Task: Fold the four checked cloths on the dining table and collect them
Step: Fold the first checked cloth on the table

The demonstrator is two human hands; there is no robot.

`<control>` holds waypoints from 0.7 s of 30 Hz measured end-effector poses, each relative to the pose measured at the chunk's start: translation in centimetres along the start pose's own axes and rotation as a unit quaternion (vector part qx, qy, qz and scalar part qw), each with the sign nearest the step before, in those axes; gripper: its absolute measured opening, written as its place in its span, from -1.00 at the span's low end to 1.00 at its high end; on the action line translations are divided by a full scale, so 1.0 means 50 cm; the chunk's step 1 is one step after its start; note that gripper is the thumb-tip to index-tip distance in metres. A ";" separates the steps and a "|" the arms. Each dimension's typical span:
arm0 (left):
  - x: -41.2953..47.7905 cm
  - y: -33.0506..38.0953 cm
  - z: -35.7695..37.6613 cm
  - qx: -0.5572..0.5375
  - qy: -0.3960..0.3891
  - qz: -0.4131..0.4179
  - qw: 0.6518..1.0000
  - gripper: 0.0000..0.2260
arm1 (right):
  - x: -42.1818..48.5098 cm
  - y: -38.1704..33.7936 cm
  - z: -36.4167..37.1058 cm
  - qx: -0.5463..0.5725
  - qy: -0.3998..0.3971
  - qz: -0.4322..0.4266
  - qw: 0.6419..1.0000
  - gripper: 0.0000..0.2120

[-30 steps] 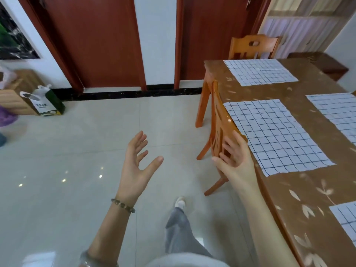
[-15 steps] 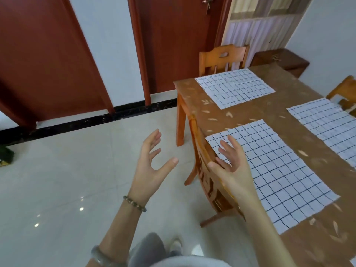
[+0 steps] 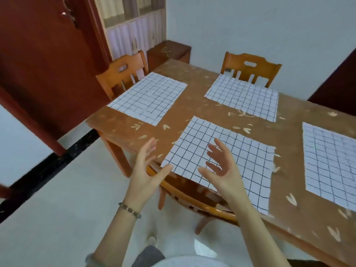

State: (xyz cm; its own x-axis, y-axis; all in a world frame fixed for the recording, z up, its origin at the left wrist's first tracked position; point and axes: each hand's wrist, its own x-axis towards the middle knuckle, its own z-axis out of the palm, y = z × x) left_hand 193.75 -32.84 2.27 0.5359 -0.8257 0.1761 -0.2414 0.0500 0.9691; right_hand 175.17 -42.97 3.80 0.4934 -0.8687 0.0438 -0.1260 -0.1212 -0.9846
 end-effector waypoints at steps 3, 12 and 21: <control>0.058 -0.011 -0.022 -0.005 -0.059 0.013 0.998 -0.33 | 0.004 -0.007 0.016 0.002 0.062 0.009 0.998 -0.27; 0.153 -0.038 -0.031 -0.014 -0.213 0.030 0.976 -0.32 | -0.035 -0.002 0.039 -0.006 0.206 0.034 0.978 -0.27; 0.191 -0.063 0.012 -0.016 -0.277 0.019 0.960 -0.38 | -0.033 0.020 0.024 -0.024 0.258 0.062 0.964 -0.28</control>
State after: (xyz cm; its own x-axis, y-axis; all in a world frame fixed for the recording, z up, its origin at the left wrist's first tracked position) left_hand 199.13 -41.22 0.81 0.0118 -0.9948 0.1013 -0.2223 0.0962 0.9702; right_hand 175.28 -41.08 2.55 -0.0195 -0.9997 0.0175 -0.2019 -0.0132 -0.9793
